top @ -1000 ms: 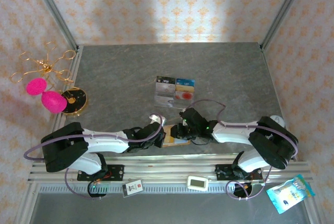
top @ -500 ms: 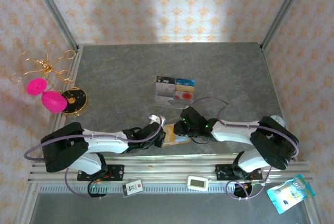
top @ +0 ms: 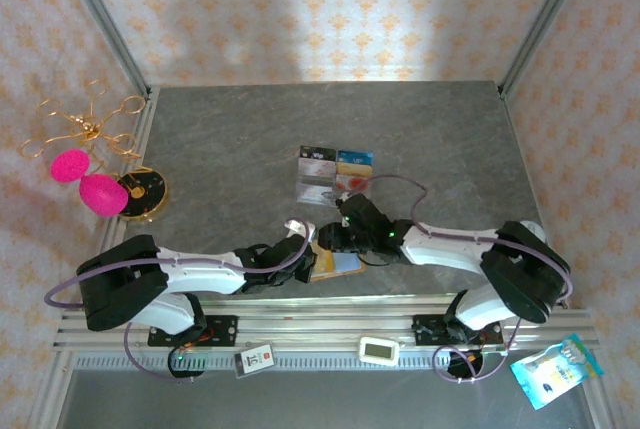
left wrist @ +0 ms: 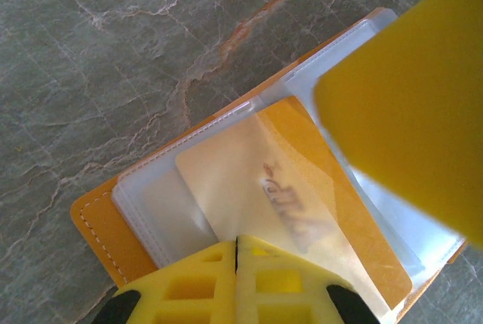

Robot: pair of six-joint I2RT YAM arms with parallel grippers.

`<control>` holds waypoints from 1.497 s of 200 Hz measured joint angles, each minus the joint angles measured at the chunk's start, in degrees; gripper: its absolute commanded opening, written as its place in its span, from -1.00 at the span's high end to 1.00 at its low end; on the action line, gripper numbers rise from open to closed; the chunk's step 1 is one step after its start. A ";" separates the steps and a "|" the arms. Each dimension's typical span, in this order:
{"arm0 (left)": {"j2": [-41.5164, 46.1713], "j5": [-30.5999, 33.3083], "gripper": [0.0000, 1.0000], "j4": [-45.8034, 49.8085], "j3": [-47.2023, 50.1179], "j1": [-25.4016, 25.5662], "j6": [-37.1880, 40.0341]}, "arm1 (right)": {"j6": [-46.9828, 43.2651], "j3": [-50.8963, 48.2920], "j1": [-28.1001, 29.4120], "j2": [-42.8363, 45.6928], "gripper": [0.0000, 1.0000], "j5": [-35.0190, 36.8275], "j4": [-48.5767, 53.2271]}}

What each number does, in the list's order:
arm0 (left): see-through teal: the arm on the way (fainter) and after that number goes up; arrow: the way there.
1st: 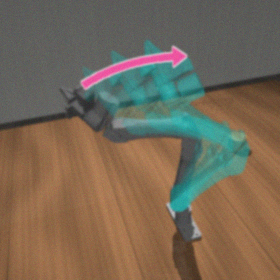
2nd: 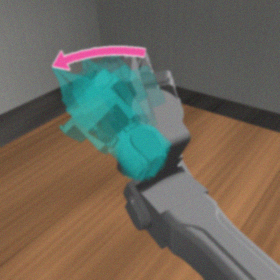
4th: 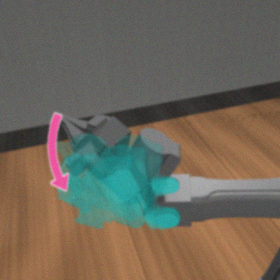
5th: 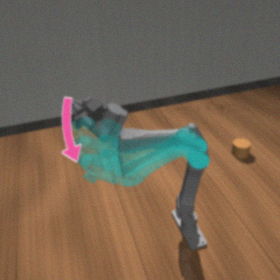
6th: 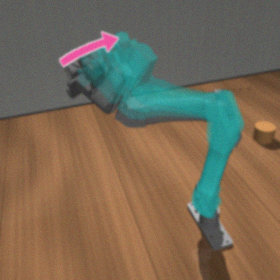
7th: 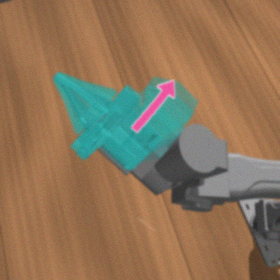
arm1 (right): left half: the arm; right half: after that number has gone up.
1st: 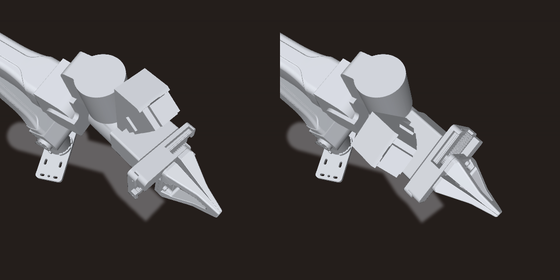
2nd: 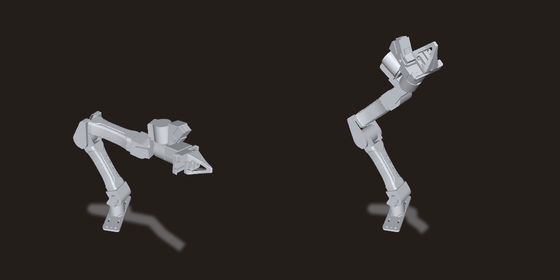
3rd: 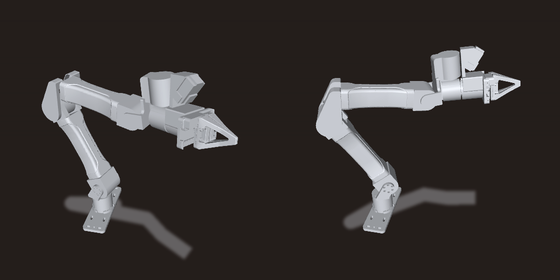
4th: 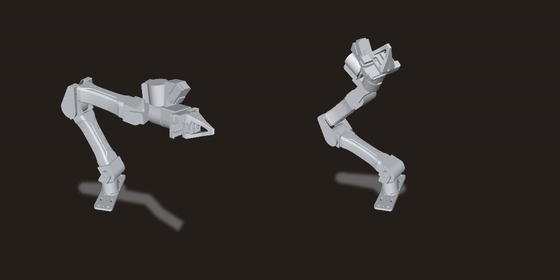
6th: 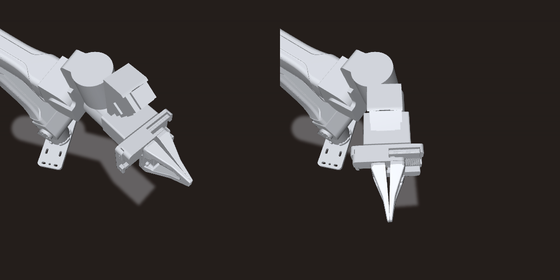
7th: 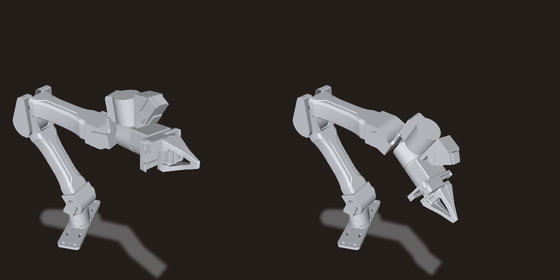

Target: Take the credit cards out of the card holder

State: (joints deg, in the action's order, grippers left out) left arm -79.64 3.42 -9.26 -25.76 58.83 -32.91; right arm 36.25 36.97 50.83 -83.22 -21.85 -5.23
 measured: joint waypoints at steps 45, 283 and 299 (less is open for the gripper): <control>0.00 0.00 1.00 -0.04 0.09 0.00 -0.02 | -0.07 0.11 -0.44 -3.52 0.45 1.11 0.46; 0.00 -1.09 1.00 -2.43 1.25 -0.48 -0.02 | 5.68 -6.80 -1.95 -3.58 0.46 -3.67 -9.53; 0.07 -1.14 1.00 -2.69 1.44 -0.48 -0.02 | 5.46 -6.75 -1.66 -2.45 0.45 -3.13 -7.45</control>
State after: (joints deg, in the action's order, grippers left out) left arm -79.57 2.28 -11.94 -24.32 58.35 -32.93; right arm 41.71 30.22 49.17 -85.67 -24.97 -12.69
